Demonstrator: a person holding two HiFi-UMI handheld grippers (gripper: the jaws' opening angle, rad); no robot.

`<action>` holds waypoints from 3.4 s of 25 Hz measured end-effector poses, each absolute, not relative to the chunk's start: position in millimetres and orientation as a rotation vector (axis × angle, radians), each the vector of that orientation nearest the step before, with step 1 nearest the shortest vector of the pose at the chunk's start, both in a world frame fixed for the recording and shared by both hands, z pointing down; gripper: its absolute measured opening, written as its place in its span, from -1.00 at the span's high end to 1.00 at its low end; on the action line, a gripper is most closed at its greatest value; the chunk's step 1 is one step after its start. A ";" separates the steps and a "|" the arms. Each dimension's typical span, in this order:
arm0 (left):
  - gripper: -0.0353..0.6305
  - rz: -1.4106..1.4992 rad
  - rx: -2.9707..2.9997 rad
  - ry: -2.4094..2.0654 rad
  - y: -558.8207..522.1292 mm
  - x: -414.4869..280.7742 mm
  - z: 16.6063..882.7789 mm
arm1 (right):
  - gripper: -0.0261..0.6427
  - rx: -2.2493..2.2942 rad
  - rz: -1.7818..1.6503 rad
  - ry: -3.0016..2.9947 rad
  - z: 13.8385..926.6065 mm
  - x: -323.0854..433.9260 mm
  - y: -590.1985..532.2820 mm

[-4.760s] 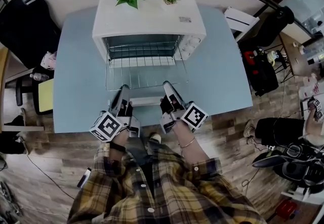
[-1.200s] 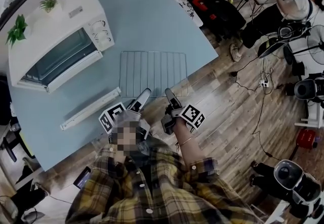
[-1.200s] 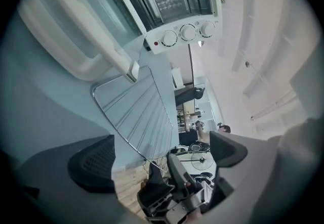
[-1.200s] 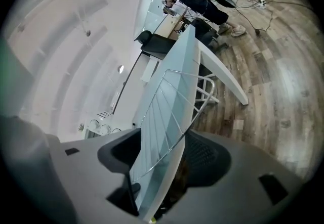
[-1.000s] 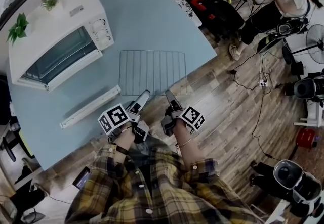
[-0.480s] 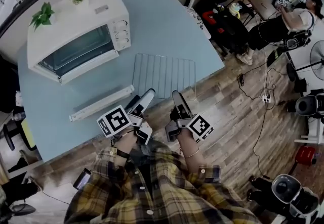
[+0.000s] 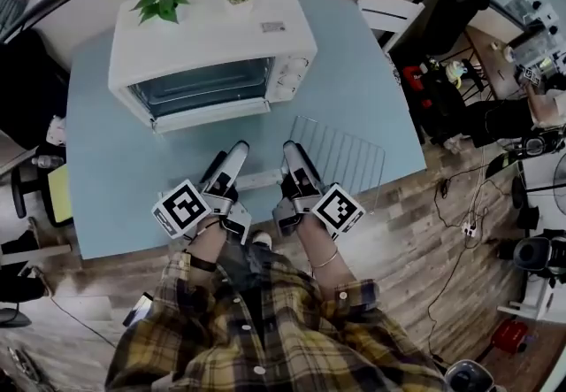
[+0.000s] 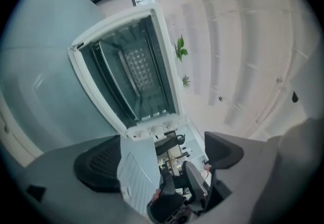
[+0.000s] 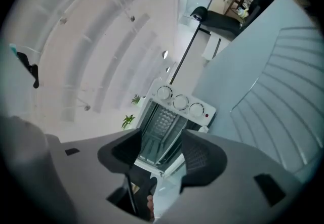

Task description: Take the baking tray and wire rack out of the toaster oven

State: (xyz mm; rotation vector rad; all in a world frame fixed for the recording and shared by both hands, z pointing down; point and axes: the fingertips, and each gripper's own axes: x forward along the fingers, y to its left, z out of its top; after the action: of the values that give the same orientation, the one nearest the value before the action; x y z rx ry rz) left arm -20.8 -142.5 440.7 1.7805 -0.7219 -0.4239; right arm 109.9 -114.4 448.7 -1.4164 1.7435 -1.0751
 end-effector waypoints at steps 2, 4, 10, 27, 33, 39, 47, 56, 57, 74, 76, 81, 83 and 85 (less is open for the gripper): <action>-0.62 -0.468 1.776 -0.777 -163.8 -47.7 440.4 | 0.17 -1.387 -1.104 1.773 450.4 86.1 -137.6; -0.59 -0.505 1.758 -0.818 -185.2 -71.5 442.7 | 0.17 -1.353 -1.132 1.799 452.8 64.5 -161.4; -0.51 -0.556 1.677 -0.920 -239.6 -121.0 469.1 | 0.17 -1.325 -1.274 1.766 479.3 17.6 -221.9; -0.15 -0.753 1.492 -0.970 -321.8 -143.8 523.4 | 0.31 -1.312 -1.347 1.597 530.3 0.0 -311.8; 0.02 -0.799 1.405 -0.999 -334.6 -152.7 541.2 | 0.45 -1.243 -1.341 1.504 534.5 3.5 -324.4; 0.65 -0.776 1.408 -1.041 -334.4 -156.7 545.1 | 0.82 -1.272 -1.357 1.439 546.5 6.4 -321.9; 0.84 -0.761 1.398 -1.065 -324.9 -158.6 542.2 | 0.85 -1.220 -1.395 1.420 547.3 5.0 -311.7; 0.83 -0.752 1.372 -1.086 -284.5 -160.8 538.3 | 0.86 -1.160 -1.467 1.430 543.2 2.0 -273.6; 0.83 -0.752 1.376 -1.087 -278.4 -160.9 537.3 | 0.86 -1.154 -1.475 1.432 542.7 1.7 -267.5; 0.84 -0.764 1.431 -1.107 -173.8 -164.3 524.5 | 0.87 -1.077 -1.513 1.557 528.8 -3.3 -166.5; 0.83 -0.779 1.431 -1.100 -160.4 -162.7 522.8 | 0.87 -1.073 -1.494 1.587 525.5 -2.0 -154.3; 0.83 -0.839 1.484 -1.075 -136.7 -158.2 507.6 | 0.87 -1.052 -1.430 1.690 512.1 -0.5 -130.6; 0.83 -0.847 1.504 -1.069 -128.4 -156.2 501.0 | 0.86 -1.051 -1.400 1.722 505.6 0.9 -122.8; 0.83 -0.851 1.498 -1.075 -119.7 -157.2 498.8 | 0.86 -1.051 -1.384 1.754 499.9 0.0 -115.6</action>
State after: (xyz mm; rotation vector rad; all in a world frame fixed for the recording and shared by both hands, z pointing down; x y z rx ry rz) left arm -157.2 -119.7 498.8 1.4980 -1.0747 -0.8510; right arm 0.0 -115.6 499.9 -1.0507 1.7536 -1.3840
